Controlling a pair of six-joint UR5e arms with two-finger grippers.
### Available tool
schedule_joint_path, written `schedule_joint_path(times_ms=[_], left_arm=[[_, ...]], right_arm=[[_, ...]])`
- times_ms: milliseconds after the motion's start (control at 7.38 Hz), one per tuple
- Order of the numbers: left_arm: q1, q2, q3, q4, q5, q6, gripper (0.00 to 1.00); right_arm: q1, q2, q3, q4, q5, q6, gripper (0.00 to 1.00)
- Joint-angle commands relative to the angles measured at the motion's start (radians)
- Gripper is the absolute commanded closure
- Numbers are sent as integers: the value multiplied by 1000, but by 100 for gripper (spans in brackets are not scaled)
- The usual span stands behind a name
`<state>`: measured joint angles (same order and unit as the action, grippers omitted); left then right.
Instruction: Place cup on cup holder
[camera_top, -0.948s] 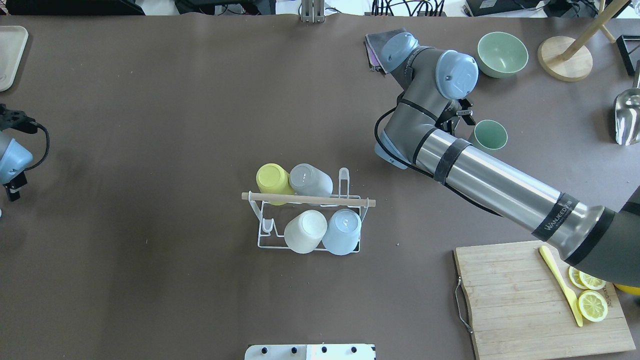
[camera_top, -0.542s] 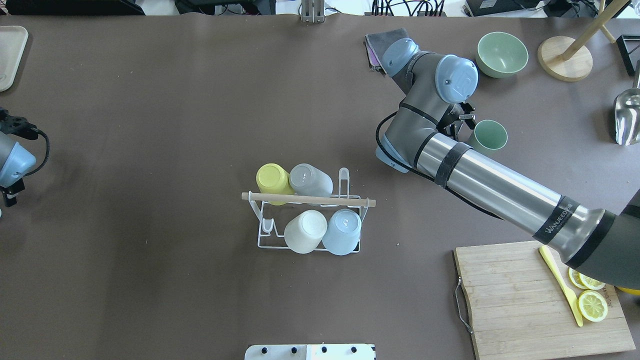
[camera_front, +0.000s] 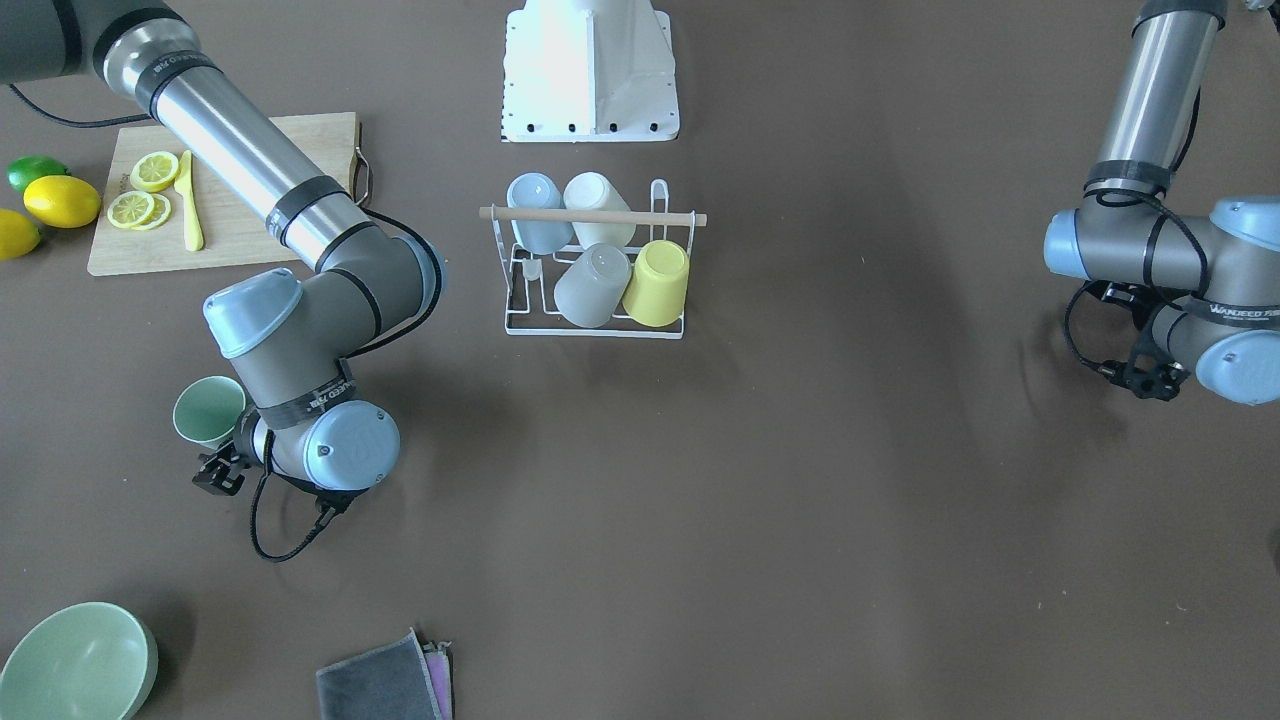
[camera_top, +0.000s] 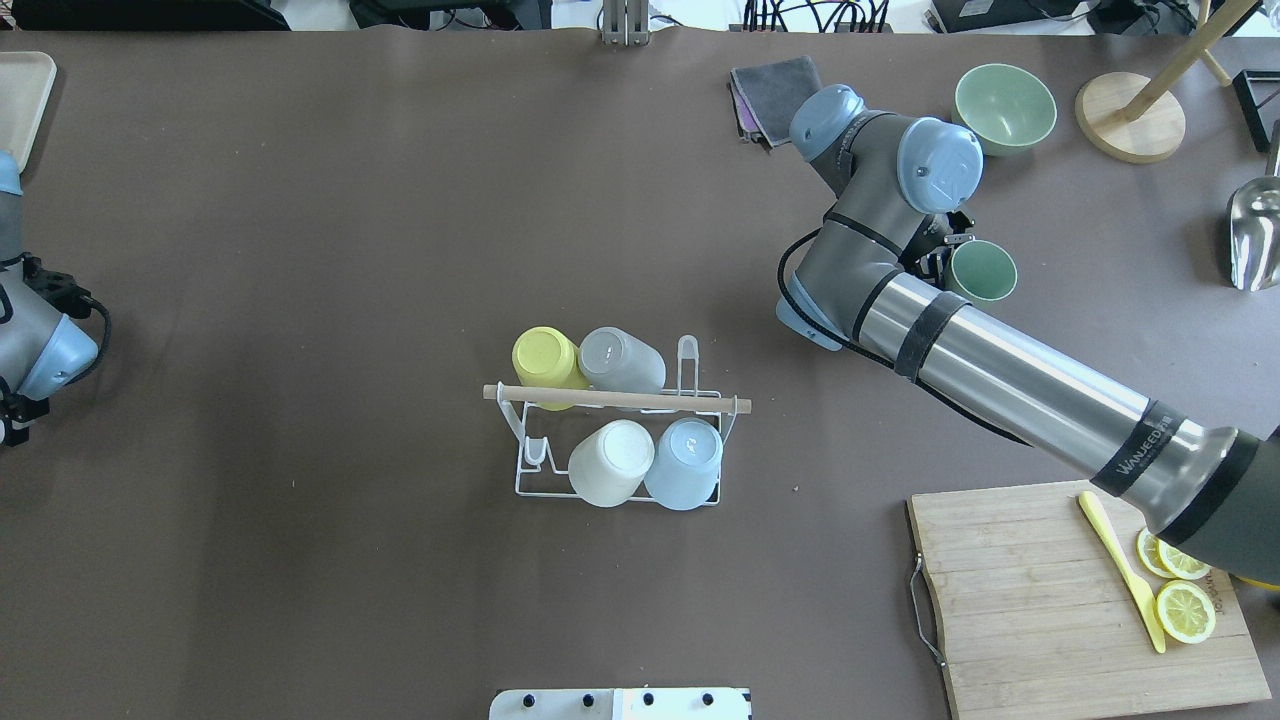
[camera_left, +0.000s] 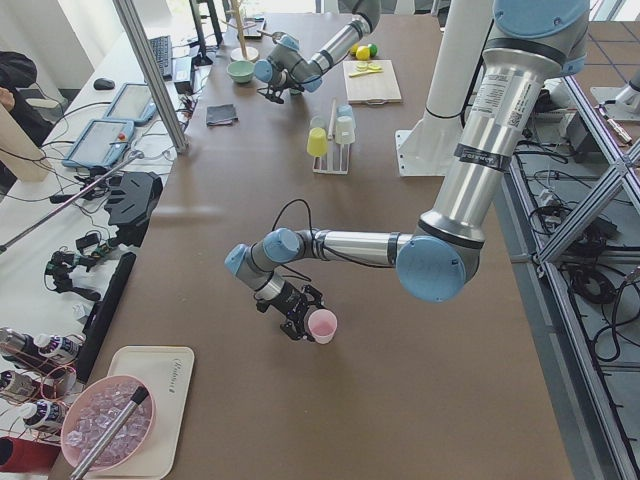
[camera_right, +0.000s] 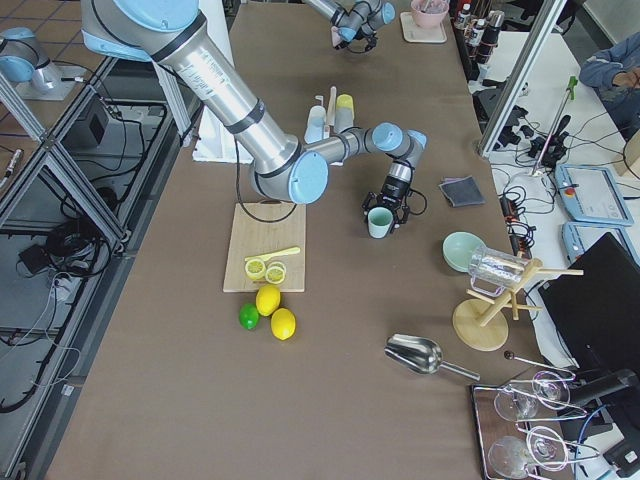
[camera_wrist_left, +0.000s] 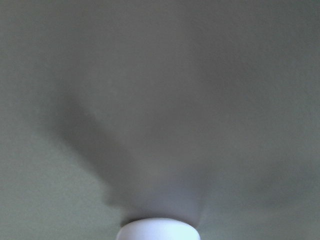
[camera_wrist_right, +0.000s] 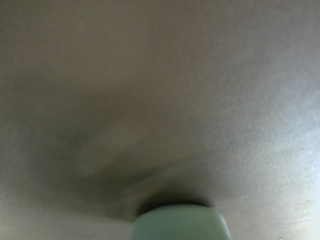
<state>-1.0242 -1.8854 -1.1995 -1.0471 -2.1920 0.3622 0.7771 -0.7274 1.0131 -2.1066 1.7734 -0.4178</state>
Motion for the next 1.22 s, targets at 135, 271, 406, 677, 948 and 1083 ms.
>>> schedule_joint_path(times_ms=[135,271,406,677,948,1083], left_arm=[[19,-9,8,32,31,46,3],[19,-9,8,50,32,50,3],[19,-9,8,55,46,54,3],[19,-9,8,70,52,67,3],[33,-9,8,70,55,67,3],[35,-9,8,70,70,69,3]], right_arm=[[-1,-24,30,-3,0,0,0],[1,-26,30,-4,0,-1,0],[1,-29,30,-3,0,-1,0],[1,-58,71,-4,0,-1,0],[5,-67,81,-4,0,-3,0],[7,-67,81,-4,0,-19,0]])
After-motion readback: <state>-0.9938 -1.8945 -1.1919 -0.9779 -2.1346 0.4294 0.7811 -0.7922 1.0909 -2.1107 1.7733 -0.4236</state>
